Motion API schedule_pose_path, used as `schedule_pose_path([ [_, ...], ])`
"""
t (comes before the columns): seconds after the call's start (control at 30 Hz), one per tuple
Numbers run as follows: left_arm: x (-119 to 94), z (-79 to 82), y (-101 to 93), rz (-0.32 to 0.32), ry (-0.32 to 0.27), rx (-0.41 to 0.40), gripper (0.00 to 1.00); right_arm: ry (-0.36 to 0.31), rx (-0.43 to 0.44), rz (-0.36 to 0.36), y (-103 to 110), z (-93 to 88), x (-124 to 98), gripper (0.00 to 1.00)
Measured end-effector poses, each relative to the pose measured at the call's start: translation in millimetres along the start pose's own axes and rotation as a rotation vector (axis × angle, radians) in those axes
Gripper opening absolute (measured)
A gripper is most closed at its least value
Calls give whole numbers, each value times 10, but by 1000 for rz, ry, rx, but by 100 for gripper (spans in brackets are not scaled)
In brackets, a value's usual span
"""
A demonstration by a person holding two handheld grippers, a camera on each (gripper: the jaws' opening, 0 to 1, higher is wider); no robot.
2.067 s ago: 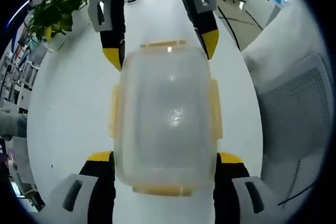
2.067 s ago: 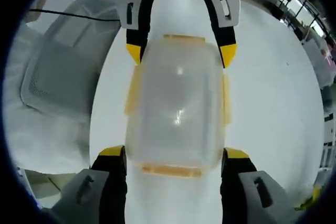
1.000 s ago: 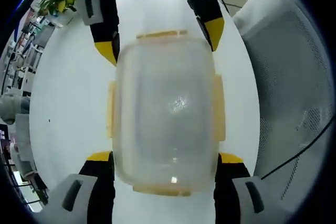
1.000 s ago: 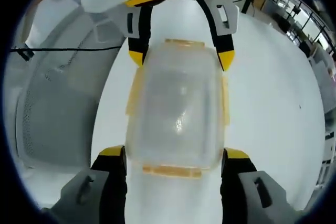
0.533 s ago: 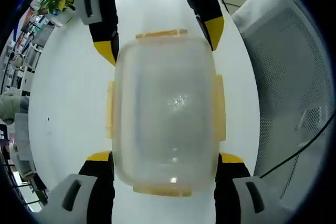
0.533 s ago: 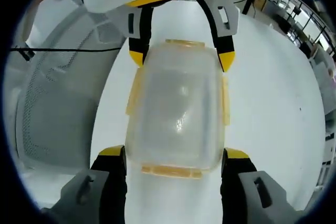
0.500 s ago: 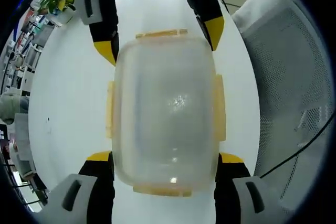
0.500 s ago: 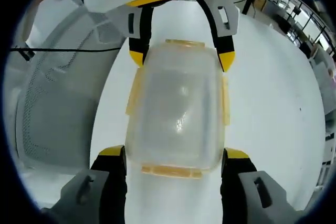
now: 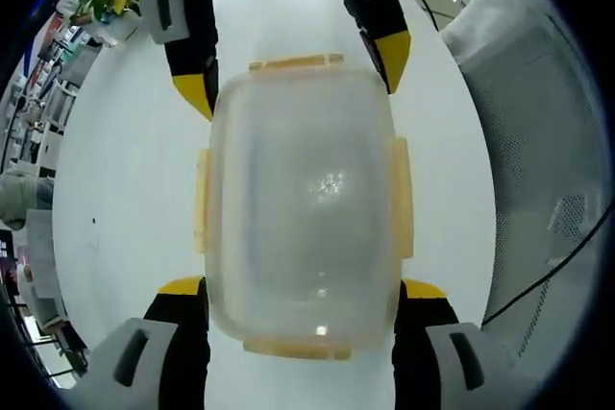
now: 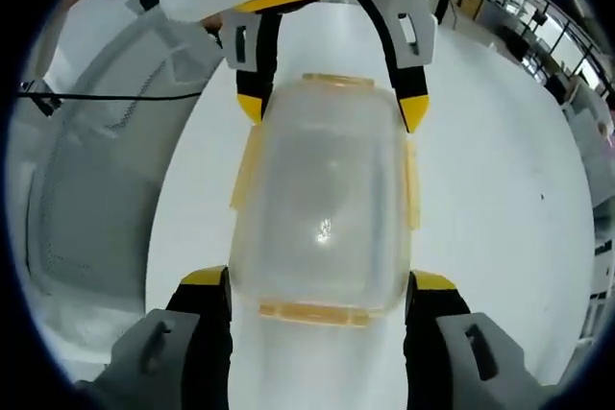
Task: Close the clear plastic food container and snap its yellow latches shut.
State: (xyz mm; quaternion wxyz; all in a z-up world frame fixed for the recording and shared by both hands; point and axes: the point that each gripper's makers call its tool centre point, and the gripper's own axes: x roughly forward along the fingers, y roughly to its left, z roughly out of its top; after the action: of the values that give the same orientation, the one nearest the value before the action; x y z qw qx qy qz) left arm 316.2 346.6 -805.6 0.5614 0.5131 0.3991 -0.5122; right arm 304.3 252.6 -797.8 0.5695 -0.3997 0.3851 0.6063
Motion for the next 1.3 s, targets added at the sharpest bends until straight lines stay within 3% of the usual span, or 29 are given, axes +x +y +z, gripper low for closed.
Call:
schedule_pose_path([
  [0.63, 95, 20, 587, -11, -23, -14, 75, 24, -2, 7, -616, -64, -38, 70],
  [1.3, 131, -14, 806, -35, -23, -1, 76, 14, 16, 18, -810, -60, -38, 71],
])
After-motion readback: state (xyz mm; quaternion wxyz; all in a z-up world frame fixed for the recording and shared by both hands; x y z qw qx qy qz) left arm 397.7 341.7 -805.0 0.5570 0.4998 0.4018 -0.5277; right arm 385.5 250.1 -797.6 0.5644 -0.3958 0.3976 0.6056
